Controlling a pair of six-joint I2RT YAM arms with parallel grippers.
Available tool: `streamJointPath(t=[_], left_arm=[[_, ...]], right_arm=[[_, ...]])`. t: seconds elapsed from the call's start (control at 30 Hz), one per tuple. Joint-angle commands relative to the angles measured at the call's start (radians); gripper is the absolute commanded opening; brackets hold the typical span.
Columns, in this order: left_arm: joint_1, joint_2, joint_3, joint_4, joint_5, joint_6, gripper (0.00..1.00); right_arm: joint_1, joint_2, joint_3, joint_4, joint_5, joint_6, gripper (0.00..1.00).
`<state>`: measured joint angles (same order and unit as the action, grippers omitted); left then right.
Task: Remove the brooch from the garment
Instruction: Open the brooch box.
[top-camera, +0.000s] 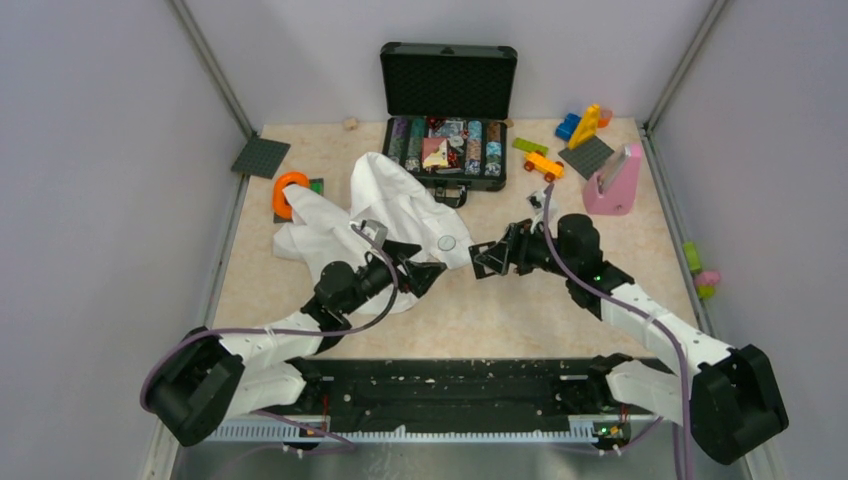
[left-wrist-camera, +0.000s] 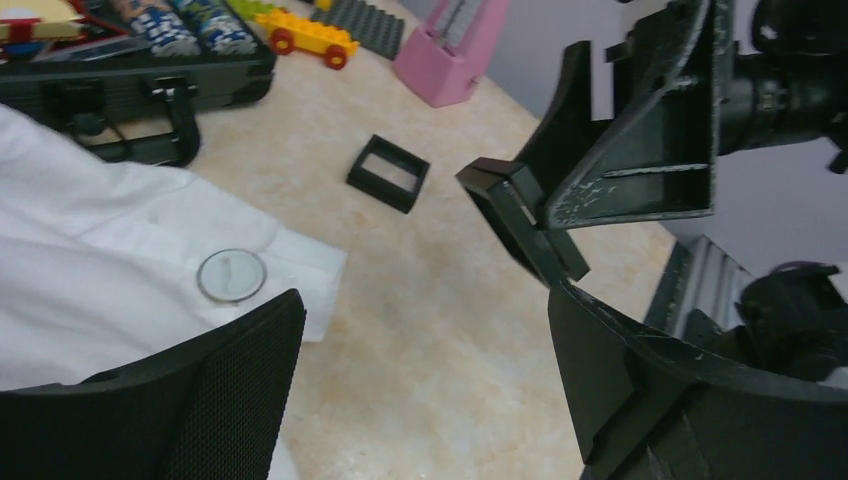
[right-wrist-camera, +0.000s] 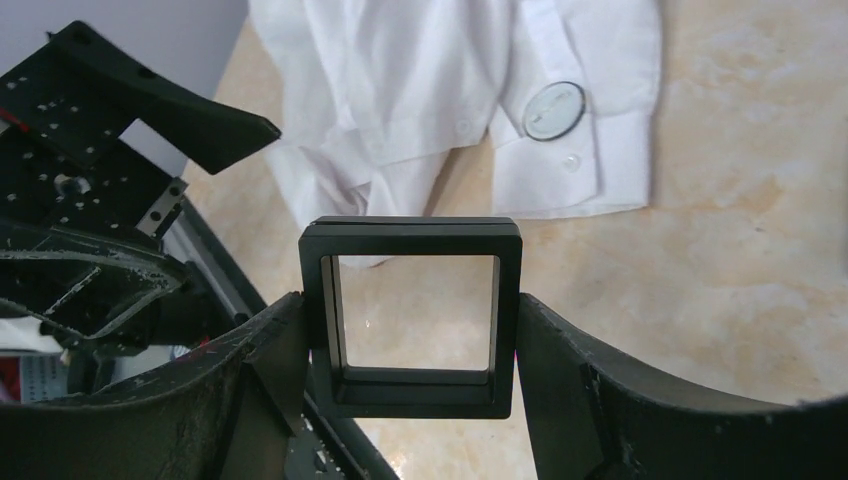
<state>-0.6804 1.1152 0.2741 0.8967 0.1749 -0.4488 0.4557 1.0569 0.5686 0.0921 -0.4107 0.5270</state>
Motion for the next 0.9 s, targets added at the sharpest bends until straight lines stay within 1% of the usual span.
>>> streamJointPath(t=[0.0, 0.07, 0.2, 0.33, 0.47, 0.73, 0.87], left_arm=[[0.001, 0.027, 0.046, 0.136, 0.206, -0.053, 0.94], [0.001, 0.053, 0.056, 0.155, 0.248, -0.066, 0.93], [0.001, 0.130, 0.071, 0.244, 0.340, -0.105, 0.91], [0.001, 0.212, 0.082, 0.335, 0.370, -0.151, 0.90], [0.001, 0.251, 0.077, 0.412, 0.389, -0.190, 0.90], [0.000, 0.246, 0.081, 0.380, 0.368, -0.177, 0.90], [0.001, 0.236, 0.096, 0.287, 0.324, -0.138, 0.87]], right_arm=[[0.009, -0.053, -0.027, 0.119, -0.151, -0.015, 0.51], [0.011, -0.073, -0.050, 0.144, -0.174, -0.015, 0.51], [0.027, -0.113, -0.078, 0.176, -0.167, -0.018, 0.51], [0.049, -0.111, -0.081, 0.185, -0.169, -0.027, 0.49], [0.066, -0.104, -0.077, 0.168, -0.172, -0.048, 0.48], [0.102, -0.092, -0.074, 0.151, -0.160, -0.078, 0.46], [0.112, -0.087, -0.073, 0.160, -0.161, -0.078, 0.46]])
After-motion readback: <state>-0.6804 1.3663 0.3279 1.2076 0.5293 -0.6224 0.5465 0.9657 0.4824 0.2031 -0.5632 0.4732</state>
